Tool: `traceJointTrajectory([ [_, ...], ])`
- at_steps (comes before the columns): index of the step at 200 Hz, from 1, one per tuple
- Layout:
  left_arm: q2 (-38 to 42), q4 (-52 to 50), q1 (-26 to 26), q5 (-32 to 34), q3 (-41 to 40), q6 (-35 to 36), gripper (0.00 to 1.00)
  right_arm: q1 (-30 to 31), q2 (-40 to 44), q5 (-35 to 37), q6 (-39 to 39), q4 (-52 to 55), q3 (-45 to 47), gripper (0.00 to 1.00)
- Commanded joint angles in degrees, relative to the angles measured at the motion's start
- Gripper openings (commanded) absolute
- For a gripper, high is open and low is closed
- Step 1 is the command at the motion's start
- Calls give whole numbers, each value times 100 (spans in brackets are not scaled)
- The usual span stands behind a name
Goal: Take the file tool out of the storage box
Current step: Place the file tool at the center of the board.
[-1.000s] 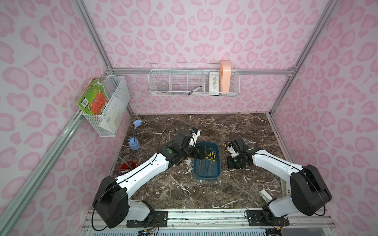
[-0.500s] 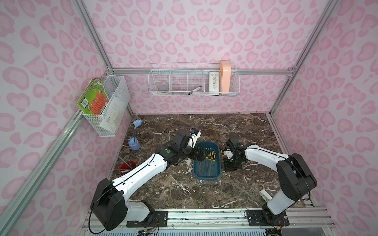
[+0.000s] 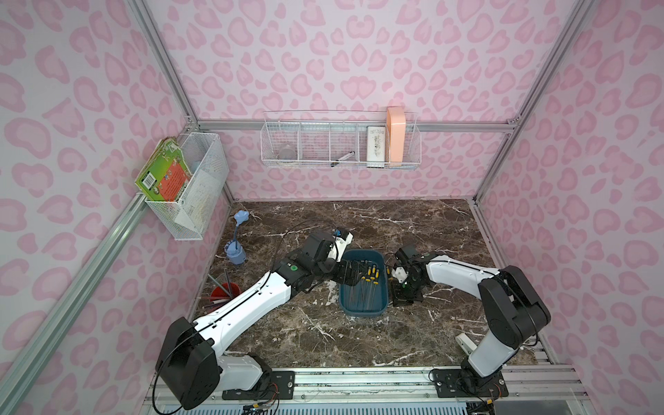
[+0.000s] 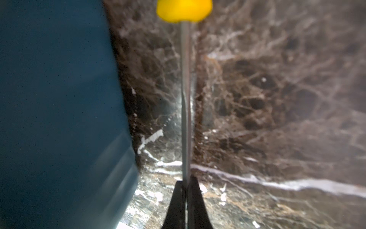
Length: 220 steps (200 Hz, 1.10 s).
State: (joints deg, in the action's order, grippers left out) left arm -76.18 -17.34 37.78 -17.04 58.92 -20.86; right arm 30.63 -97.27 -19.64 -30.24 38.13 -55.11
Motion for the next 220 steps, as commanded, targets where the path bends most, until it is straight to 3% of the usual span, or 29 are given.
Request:
traceJointTrajectory([
  [1,-4,14,1,-84,6,11,94,8,34,55,-66,-16,50,0],
  [13,-34,29,18,-85,7,12,94,29,2,22,-41,-66,53,0],
  [63,-140,-24,45,-28,67,29,95,47,48,113,-33,-252,220,16],
  [120,-355,-76,115,24,162,41,94,50,233,306,10,-277,326,19],
  [161,-644,-296,290,705,292,37,89,7,1169,841,26,-71,375,22],
  [185,-1149,-418,386,1165,529,56,79,-6,2028,1359,-99,-237,440,22],
  [197,-1453,-397,392,1233,663,34,67,-13,2390,1381,-79,-541,537,22],
  [220,-2024,-550,413,1331,1030,44,67,-8,3065,1226,-114,-1264,844,20],
])
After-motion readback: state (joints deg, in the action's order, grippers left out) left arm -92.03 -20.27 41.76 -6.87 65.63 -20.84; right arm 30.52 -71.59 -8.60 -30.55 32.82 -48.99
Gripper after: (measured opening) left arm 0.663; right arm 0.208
